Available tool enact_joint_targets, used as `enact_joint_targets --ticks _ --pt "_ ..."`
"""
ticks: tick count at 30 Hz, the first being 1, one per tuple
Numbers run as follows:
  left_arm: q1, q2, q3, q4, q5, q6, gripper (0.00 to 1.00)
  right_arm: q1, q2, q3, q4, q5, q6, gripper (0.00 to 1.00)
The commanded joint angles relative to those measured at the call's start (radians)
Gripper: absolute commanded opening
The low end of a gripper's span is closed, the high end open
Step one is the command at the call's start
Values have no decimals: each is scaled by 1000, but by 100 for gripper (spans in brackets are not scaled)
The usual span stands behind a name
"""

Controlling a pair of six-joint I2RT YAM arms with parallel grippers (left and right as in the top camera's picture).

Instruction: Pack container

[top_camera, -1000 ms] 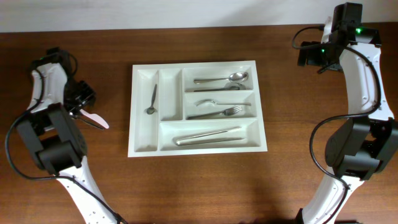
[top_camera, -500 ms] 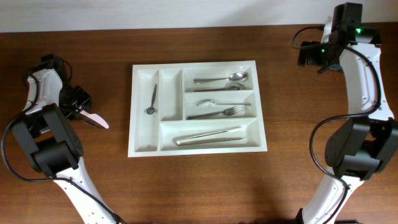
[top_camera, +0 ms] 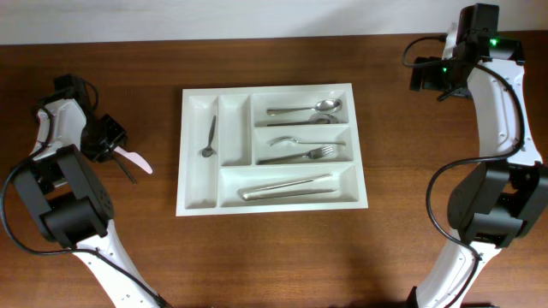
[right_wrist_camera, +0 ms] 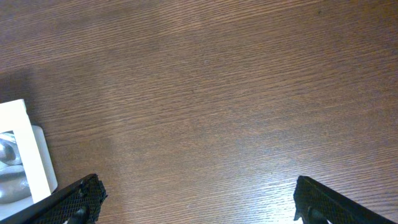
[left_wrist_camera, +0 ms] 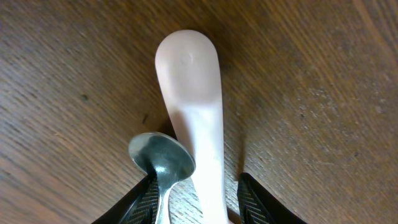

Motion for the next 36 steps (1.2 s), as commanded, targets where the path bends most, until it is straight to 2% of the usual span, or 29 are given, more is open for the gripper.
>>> enact_joint_targets --ticks 1,6,16,21,36 --pt "1 53 -48 19 114 -8 43 -2 -17 -2 0 2 9 99" --pt "-1 52 -44 35 178 15 43 -2 -17 -2 0 2 9 99" --pt "0 50 -44 16 109 42 43 -2 -17 -2 0 2 9 99" --pt "9 50 -44 -21 -5 56 44 -2 -17 -2 0 1 9 99" --pt "112 50 -43 -25 -6 71 44 -2 -17 -2 0 2 9 99"
